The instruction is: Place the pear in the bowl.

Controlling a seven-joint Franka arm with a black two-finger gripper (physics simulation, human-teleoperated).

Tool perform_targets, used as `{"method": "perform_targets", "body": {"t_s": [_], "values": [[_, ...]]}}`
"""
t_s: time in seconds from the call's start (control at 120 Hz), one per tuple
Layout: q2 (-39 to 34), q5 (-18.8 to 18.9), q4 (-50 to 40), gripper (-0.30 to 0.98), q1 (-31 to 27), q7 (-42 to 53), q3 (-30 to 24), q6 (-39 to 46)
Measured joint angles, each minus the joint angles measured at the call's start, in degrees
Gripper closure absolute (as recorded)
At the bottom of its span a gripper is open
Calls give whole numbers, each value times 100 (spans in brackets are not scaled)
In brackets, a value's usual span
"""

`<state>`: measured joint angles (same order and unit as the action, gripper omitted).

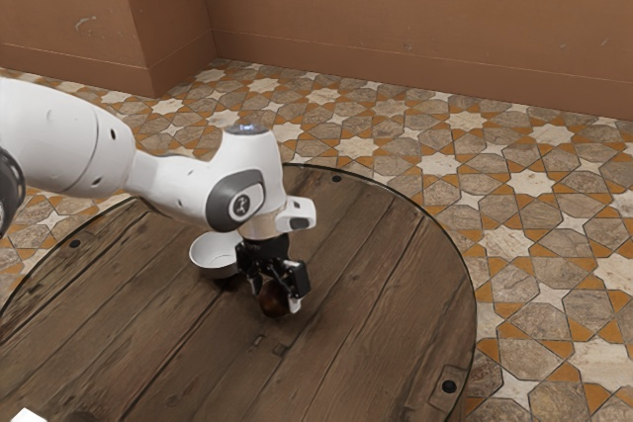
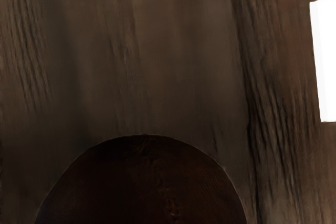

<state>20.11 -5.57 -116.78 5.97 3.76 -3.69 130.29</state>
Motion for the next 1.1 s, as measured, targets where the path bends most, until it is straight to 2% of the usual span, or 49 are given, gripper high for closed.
{"method": "perform_targets", "body": {"t_s": [0.275, 0.458, 0.667, 0.825, 0.983, 1.1], "values": [[100, -24, -11, 1, -3, 90, 0, 158], [99, 43, -16, 23, -5, 125, 20, 193], [63, 149, 0, 38, -8, 82, 29, 221], [-70, 181, 4, 37, -8, 22, 44, 230], [-629, 288, -10, 36, -30, -4, 463, 202], [-935, 385, -13, 36, -520, -15, 596, 68]]}}
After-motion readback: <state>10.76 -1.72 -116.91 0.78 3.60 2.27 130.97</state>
